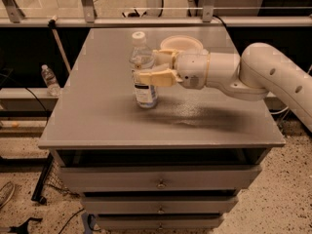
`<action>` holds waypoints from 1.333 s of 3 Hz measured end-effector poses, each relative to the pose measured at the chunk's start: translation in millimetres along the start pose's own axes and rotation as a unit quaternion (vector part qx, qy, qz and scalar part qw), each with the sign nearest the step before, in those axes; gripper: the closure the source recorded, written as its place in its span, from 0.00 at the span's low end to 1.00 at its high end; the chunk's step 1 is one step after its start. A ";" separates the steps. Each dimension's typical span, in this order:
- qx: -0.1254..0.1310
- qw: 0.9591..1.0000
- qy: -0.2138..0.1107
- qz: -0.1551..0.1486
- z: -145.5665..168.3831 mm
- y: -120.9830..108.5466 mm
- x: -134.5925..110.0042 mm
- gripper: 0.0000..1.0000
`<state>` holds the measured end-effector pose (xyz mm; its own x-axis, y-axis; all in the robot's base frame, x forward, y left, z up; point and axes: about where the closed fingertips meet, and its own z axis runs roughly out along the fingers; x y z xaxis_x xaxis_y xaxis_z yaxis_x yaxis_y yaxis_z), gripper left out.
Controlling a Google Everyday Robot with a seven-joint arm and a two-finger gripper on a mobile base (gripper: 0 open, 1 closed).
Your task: Place blue plastic bottle upright
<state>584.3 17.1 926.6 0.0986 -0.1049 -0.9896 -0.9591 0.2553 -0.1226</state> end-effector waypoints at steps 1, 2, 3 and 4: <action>0.006 1.000 -0.006 0.007 -4.0 -1.6 6.7 1.00; 0.006 1.000 -0.007 0.008 -3.9 -1.4 7.1 0.79; 0.006 1.000 -0.007 0.008 -3.8 -1.4 6.9 0.54; 0.005 1.000 -0.007 0.008 -3.0 -0.9 6.6 0.24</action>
Offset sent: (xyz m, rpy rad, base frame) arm 0.0012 -0.0053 -0.0065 0.0183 0.0100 -0.0120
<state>585.0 13.3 920.4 0.0875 -0.0864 -0.9924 -0.9577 0.2667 -0.1077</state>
